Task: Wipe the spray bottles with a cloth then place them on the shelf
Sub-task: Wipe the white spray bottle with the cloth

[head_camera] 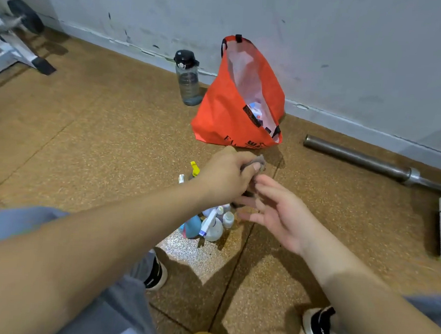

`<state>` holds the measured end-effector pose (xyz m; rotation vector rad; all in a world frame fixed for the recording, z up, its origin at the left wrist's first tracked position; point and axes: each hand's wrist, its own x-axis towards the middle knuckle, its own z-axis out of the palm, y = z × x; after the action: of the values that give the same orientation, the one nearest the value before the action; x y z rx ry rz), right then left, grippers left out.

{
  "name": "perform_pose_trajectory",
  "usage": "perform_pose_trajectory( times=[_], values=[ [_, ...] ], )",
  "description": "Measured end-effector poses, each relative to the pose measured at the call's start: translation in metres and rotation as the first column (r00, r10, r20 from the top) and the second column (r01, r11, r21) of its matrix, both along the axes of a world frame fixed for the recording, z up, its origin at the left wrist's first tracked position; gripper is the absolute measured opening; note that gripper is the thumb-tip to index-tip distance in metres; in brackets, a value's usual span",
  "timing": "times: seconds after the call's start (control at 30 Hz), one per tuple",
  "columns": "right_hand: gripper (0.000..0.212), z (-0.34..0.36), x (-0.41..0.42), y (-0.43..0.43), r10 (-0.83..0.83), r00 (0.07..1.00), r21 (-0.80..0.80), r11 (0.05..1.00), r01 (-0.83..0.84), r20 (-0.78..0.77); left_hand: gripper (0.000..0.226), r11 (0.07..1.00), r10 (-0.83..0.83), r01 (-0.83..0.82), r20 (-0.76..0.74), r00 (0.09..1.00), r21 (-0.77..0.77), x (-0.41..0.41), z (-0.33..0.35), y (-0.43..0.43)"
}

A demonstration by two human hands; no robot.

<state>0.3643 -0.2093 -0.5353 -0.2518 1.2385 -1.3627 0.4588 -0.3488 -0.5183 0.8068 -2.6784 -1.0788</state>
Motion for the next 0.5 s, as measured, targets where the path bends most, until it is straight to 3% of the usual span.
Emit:
perform_pose_trajectory(
  times=[0.1, 0.17, 0.23, 0.33, 0.5],
  values=[
    [0.022, -0.028, -0.003, -0.005, 0.012, 0.987, 0.266, 0.964, 0.032, -0.162, 0.026, 0.993, -0.025, 0.038, 0.112, 0.993, -0.109, -0.001, 0.005, -0.021],
    [0.019, -0.048, 0.013, -0.012, 0.156, 0.958, 0.46, 0.887, -0.029, -0.241, 0.027, 0.984, -0.039, 0.069, 0.178, 0.983, -0.163, 0.002, 0.005, -0.034],
    [0.015, -0.068, 0.041, -0.021, 0.303, 0.929, 0.569, 0.811, -0.134, -0.213, 0.031, 0.993, -0.024, 0.046, 0.193, 0.981, -0.112, 0.009, 0.0, -0.037],
    [0.026, -0.094, 0.076, -0.04, 0.401, 0.884, 0.646, 0.745, -0.163, -0.239, 0.029, 1.0, 0.022, -0.019, 0.161, 0.987, -0.018, 0.014, -0.017, -0.041],
    [0.049, -0.142, 0.111, -0.061, 0.241, 0.954, 0.602, 0.794, -0.087, -0.18, 0.029, 0.994, -0.072, 0.086, 0.212, 0.975, -0.059, 0.013, -0.032, -0.044]
  ],
)
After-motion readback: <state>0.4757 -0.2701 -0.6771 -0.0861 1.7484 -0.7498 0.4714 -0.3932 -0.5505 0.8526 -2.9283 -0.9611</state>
